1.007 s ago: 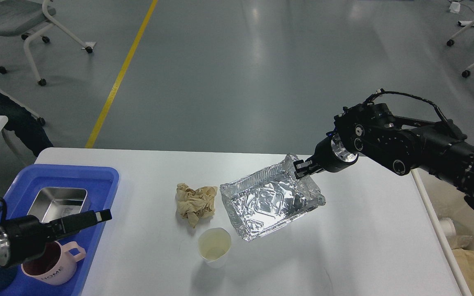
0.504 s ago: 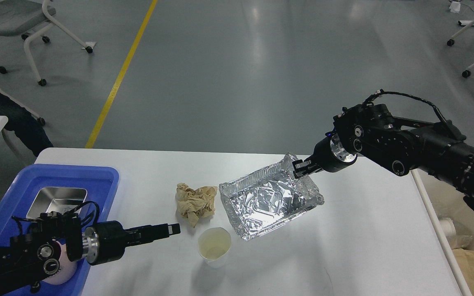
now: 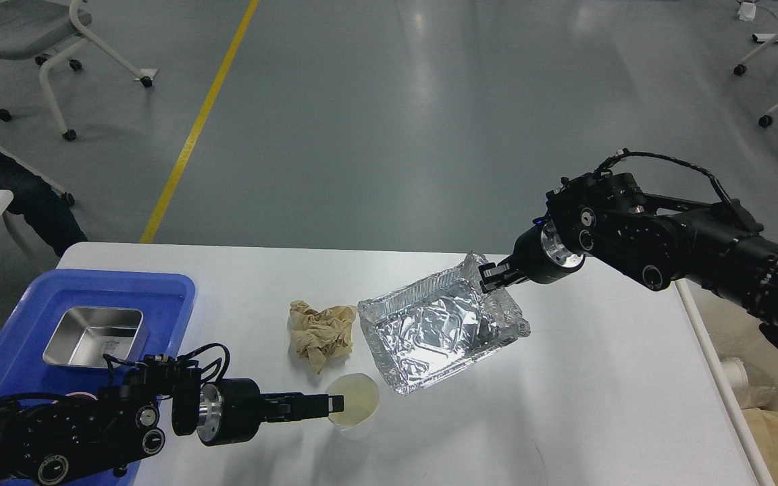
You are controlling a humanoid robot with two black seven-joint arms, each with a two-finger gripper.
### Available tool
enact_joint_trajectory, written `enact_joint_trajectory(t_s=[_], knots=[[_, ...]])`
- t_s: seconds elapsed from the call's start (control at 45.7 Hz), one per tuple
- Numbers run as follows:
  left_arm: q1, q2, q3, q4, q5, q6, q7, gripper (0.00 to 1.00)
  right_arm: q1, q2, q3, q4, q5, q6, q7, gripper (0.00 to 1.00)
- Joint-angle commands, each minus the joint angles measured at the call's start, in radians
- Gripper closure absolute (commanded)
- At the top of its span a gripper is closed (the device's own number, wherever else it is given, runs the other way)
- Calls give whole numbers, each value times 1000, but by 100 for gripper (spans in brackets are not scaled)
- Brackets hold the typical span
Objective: Tidy desktop
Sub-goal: 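Reach the left gripper to the white paper cup and grasp it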
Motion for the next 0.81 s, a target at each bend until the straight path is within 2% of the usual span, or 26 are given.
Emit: enact_joint_trajectory(t_s=[0.0,0.066,0.285,0.438,0.613,0.788], knots=[[-15,-6,24,4,-1,-1,-4,42,-2,-1,2,0,0,-3,0,100],[-16,-9,26,6,-2,-5,-7,52,-2,-1,3,0,0,-4,0,100],[-15,-37,64,30,-3,-6,-16,74,-6,-3,6,0,0,-10,0,100],[-16,-43,79,30,-2,-6,-50,90,-8,-1,6,-2,0,-10,0,100],[-20,-42,81,32,-2,-9,-58,99,-8,-1,6,-2,0,-12,0,100],[-21,-42,81,32,0,-11,-69,100,-8,-1,6,-2,0,-15,0,100]])
